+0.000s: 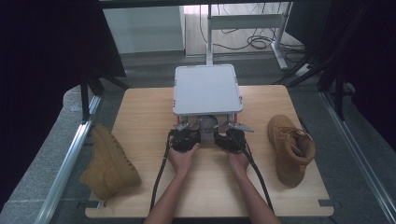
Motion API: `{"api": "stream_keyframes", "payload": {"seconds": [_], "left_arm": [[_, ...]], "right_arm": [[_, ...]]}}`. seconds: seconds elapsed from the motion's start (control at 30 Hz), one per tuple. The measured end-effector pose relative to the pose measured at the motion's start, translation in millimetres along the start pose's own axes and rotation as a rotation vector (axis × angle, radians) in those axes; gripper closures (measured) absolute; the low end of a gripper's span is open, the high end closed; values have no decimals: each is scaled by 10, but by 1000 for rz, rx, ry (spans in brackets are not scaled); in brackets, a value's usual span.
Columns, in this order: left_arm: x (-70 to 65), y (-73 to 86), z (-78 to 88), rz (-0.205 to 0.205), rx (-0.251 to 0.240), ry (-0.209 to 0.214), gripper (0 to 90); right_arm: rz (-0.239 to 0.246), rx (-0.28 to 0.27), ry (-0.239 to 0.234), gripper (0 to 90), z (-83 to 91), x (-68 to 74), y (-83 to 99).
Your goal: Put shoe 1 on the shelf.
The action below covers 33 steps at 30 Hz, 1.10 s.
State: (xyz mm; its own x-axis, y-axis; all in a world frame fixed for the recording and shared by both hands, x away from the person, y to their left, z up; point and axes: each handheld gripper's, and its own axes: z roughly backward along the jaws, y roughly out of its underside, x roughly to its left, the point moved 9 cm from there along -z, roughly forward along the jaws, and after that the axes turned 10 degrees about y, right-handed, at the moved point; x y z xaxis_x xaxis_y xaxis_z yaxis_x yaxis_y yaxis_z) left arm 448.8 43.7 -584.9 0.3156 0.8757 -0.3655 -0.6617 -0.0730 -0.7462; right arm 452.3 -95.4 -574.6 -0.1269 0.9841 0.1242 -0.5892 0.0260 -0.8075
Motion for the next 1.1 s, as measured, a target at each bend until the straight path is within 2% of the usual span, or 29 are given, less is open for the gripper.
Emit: {"api": "stream_keyframes", "payload": {"seconds": [0.43,0.77,0.97,1.1], "left_arm": [[-8,2,-4,4,-2,1,450],[-15,3,-5,6,-2,6,452],[-15,3,-2,8,-1,10,453],[-15,2,2,5,-3,10,453]], "right_arm": [[-37,-31,20,337,-159,31,-67],[-8,-71,76,336,-285,62,-94],[44,-73,107,332,-311,73,-81],[56,-63,106,326,-306,68,-75]]}}
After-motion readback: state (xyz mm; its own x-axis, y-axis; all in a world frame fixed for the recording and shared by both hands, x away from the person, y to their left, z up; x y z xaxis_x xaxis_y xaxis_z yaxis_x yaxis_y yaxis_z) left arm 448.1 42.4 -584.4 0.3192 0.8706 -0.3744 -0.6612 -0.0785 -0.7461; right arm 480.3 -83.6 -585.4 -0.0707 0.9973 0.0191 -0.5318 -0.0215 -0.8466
